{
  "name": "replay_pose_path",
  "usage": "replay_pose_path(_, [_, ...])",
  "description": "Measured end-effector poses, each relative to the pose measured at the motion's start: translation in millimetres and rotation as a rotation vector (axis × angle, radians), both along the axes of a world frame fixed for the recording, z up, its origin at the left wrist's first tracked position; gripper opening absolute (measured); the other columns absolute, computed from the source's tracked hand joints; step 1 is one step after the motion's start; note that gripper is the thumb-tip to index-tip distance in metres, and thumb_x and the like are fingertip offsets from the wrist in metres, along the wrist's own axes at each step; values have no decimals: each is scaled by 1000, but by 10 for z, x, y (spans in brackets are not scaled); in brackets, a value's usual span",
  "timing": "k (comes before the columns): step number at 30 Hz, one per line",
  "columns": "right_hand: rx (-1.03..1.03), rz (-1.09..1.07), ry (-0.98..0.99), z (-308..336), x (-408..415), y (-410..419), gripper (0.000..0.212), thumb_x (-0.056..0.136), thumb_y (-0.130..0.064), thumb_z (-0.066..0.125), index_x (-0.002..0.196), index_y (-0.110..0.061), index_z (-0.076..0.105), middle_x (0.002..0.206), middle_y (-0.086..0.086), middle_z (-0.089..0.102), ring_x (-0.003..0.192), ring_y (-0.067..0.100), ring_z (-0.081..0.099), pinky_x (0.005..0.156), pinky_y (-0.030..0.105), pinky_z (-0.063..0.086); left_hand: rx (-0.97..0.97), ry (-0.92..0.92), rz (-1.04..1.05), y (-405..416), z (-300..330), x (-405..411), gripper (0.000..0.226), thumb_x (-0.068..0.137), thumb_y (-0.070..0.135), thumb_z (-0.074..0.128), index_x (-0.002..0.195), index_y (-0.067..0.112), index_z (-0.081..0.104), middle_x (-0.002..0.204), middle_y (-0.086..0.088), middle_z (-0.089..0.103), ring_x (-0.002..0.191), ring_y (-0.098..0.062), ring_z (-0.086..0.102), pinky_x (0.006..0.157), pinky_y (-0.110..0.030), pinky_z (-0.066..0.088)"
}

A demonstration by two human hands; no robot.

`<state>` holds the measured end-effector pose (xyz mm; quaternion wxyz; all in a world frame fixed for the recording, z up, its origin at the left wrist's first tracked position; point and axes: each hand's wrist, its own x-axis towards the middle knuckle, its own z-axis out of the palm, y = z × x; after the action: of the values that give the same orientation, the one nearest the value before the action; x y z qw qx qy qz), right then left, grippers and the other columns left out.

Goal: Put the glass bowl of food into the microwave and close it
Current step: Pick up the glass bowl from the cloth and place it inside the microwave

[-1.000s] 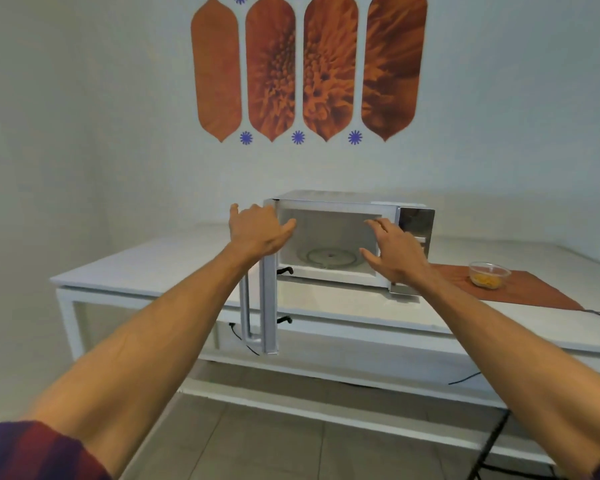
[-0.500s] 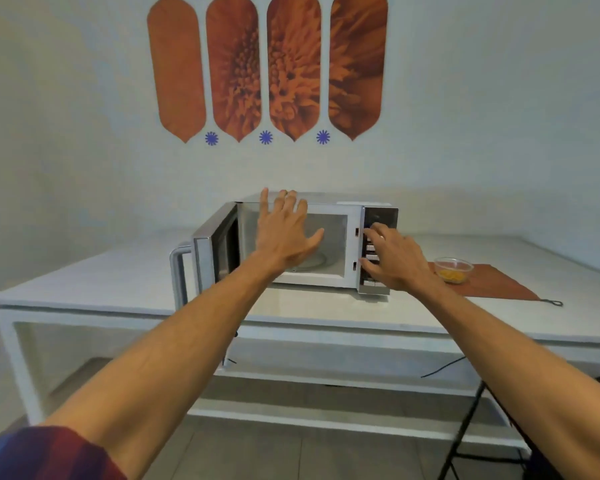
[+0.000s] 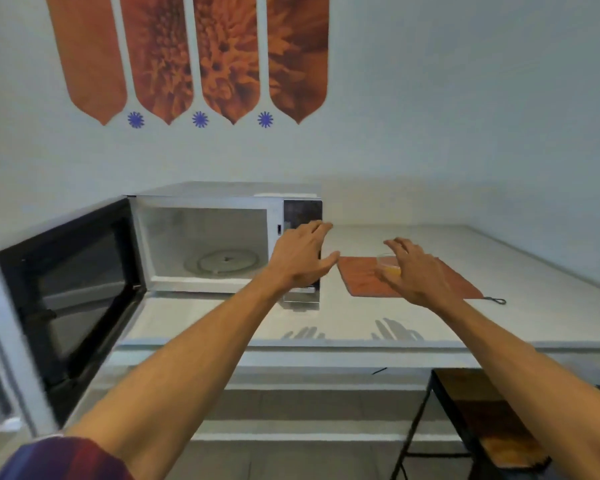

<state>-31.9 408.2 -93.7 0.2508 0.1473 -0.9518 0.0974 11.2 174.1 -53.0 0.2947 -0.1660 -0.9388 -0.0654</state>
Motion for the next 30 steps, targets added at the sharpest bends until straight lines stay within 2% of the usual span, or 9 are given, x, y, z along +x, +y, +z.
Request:
replay_pose_path(13, [-414, 7, -167, -278, -762, 824, 60, 90, -35, 62, 141, -10, 44, 144, 14, 48, 130, 30, 47, 102, 36, 37, 387, -177, -42, 1086, -404, -964, 48, 91, 35, 47, 136, 18, 47, 136, -7, 57, 121, -29, 54, 101, -43, 42])
replay_pose_path(15, [-520, -13, -187, -307, -810, 811, 56, 88, -33, 64, 136, -10, 49, 139, 15, 53, 122, 31, 52, 96, 35, 41, 484, -243, -40, 1156, -457, -1029, 48, 89, 34, 47, 134, 19, 48, 134, -7, 58, 119, -28, 55, 99, -43, 45])
replay_pose_path(18, [-671, 4, -183, -380, -951, 820, 43, 81, -34, 71, 117, -13, 61, 116, 8, 66, 96, 24, 62, 79, 31, 49, 633, -332, -37, 1271, -519, -1166, 52, 85, 38, 45, 133, 18, 49, 133, -8, 59, 118, -27, 56, 98, -46, 47])
replay_pose_path(21, [-802, -23, -246, -451, -1083, 836, 54, 78, -31, 77, 120, -6, 55, 113, 6, 60, 107, 28, 60, 91, 42, 49, 736, -391, -8, 1374, -616, -1335, 51, 87, 38, 50, 133, 16, 49, 131, -10, 58, 115, -29, 57, 97, -45, 48])
replay_pose_path(23, [-872, -42, -335, -526, -1253, 866, 77, 72, -37, 81, 134, -7, 44, 128, 10, 58, 117, 30, 56, 97, 45, 47, 793, -426, -1, 1436, -665, -1461, 44, 90, 34, 52, 127, 10, 53, 122, -8, 60, 103, -24, 60, 87, -37, 49])
replay_pose_path(25, [-937, -18, -409, -607, -1434, 889, 98, 61, -48, 86, 139, -12, 39, 137, 9, 55, 119, 29, 56, 96, 42, 47, 874, -457, -19, 1482, -706, -1585, 16, 95, 24, 52, 99, 12, 62, 94, 1, 59, 82, -14, 55, 75, -29, 45])
replay_pose_path(27, [-984, -3, -438, -708, -1693, 964, 113, 48, -59, 88, 140, -16, 38, 139, 6, 54, 119, 26, 57, 97, 44, 48, 923, -497, -34, 1570, -757, -1724, 16, 98, 20, 49, 83, 21, 54, 82, 10, 50, 77, -9, 49, 70, -25, 45])
replay_pose_path(28, [-996, 1, -454, -733, -1775, 988, 116, 46, -60, 89, 141, -17, 37, 138, 4, 54, 120, 26, 56, 100, 46, 48, 917, -503, -45, 1580, -780, -1760, 10, 98, 23, 48, 92, 20, 55, 88, 9, 52, 84, -10, 49, 74, -25, 46])
replay_pose_path(30, [-980, 18, -483, -728, -1893, 1010, 107, 47, -58, 90, 137, -19, 45, 128, 0, 61, 114, 22, 61, 98, 43, 50, 899, -526, -47, 1634, -903, -1992, 30, 98, 33, 46, 118, 14, 57, 114, -1, 61, 100, -17, 56, 89, -31, 49])
